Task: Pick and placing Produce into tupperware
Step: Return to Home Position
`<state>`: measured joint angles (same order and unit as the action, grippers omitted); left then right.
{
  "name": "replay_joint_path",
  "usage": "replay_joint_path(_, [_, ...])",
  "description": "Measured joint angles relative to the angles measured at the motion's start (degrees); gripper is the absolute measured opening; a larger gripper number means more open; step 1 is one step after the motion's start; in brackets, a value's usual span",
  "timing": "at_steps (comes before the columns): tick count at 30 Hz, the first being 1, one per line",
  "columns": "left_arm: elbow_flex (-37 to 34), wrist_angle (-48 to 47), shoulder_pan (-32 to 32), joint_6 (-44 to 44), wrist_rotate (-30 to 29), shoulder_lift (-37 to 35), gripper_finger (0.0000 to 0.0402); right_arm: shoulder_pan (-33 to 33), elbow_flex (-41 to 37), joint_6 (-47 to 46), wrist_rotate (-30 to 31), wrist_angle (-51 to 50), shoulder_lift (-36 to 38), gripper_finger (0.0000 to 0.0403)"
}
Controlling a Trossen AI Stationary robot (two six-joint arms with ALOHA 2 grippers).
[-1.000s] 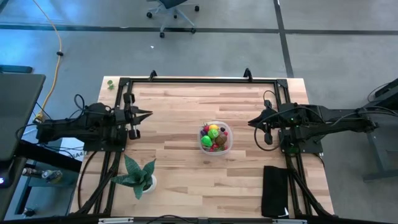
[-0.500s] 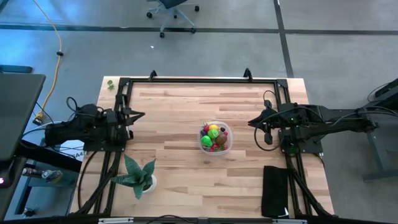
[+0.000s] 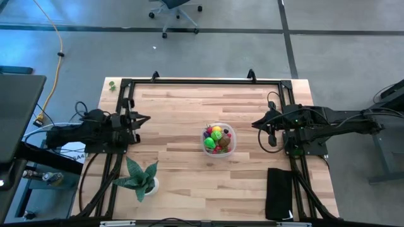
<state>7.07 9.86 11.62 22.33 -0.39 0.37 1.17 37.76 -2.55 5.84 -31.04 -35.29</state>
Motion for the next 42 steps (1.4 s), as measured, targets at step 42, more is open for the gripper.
replay_joint_path(42, [-6.6,5.0,0.0,-1.6,0.4,0.0,0.0001,0.0,0.0,0.0,0.0,0.2,0.0,0.003])
